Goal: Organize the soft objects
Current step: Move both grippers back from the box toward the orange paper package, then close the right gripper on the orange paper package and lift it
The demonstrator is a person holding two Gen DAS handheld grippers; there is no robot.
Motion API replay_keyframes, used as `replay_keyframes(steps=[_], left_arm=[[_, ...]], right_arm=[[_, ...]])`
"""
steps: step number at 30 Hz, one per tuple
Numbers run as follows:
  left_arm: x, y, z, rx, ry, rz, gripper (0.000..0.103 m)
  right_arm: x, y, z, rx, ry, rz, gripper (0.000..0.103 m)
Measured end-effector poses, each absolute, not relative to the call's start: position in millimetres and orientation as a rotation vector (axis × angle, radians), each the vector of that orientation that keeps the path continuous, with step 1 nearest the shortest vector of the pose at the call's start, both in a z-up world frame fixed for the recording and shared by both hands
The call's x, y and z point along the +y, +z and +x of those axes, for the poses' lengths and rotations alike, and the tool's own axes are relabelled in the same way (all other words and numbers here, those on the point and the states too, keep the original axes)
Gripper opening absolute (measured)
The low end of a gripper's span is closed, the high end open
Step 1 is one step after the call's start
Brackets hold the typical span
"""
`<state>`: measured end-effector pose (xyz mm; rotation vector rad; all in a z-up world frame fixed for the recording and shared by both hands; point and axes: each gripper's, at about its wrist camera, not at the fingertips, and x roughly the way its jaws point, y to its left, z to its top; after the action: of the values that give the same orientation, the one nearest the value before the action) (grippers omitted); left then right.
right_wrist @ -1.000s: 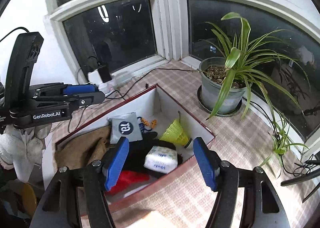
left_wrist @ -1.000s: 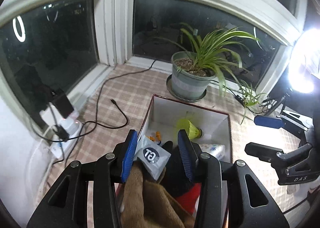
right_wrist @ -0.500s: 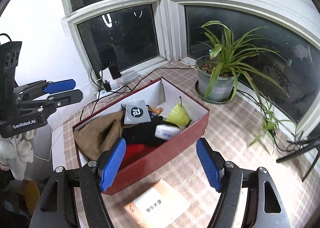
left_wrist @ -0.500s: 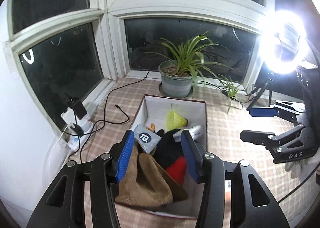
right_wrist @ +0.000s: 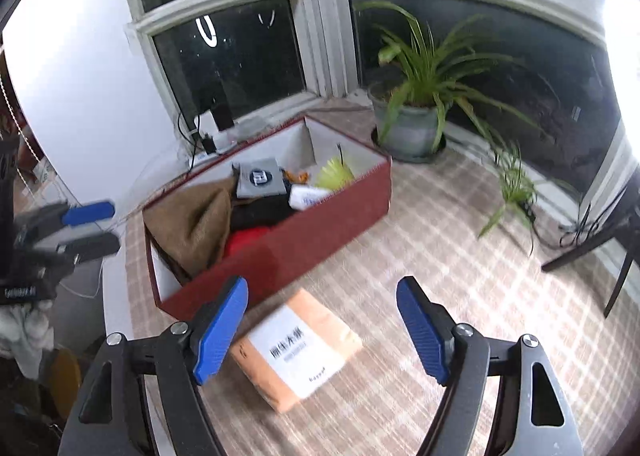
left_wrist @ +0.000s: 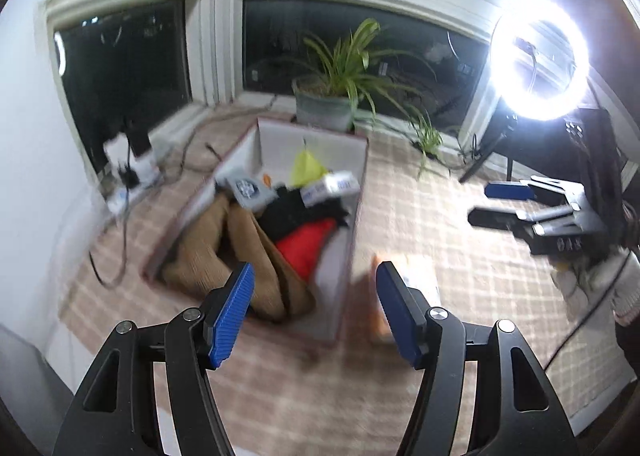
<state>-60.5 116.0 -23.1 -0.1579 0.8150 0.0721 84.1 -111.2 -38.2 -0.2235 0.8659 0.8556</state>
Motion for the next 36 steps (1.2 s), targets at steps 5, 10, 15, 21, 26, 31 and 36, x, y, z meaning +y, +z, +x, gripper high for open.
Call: replay_keyframes(steps=[5, 10, 15, 21, 26, 31, 36], left_arm=[[90, -52, -78, 0.857, 0.042, -0.237, 0.063], [59, -79, -86, 0.894, 0.020, -0.313, 0.063], [28, -112, -80, 0.931, 0.009, -0.392, 0.063], [11, -136, -62, 0.949, 0.037, -0.434, 0.063], [15, -151, -53, 0.962, 0.061, -0.522, 0.063], [19, -157, -42, 0.958, 0.070, -0.559, 0.063], [20, -165, -29, 0.964, 0.064, -0.574, 0.060]], right_arm=[[-116, -61, 100, 0.967, 0.882, -0.219, 0.073], [-108, -81, 108, 1.037, 0.951, -0.246, 0.073], [-92, -111, 122, 1.128, 1.007, -0.262, 0.073], [-75, -131, 128, 1.165, 1.067, -0.311, 0.073], [-68, -143, 133, 1.201, 1.098, -0.290, 0.073], [-61, -152, 136, 1.227, 1.113, -0.287, 0.069], [-57, -159, 131, 1.257, 1.126, -0.309, 0.059]])
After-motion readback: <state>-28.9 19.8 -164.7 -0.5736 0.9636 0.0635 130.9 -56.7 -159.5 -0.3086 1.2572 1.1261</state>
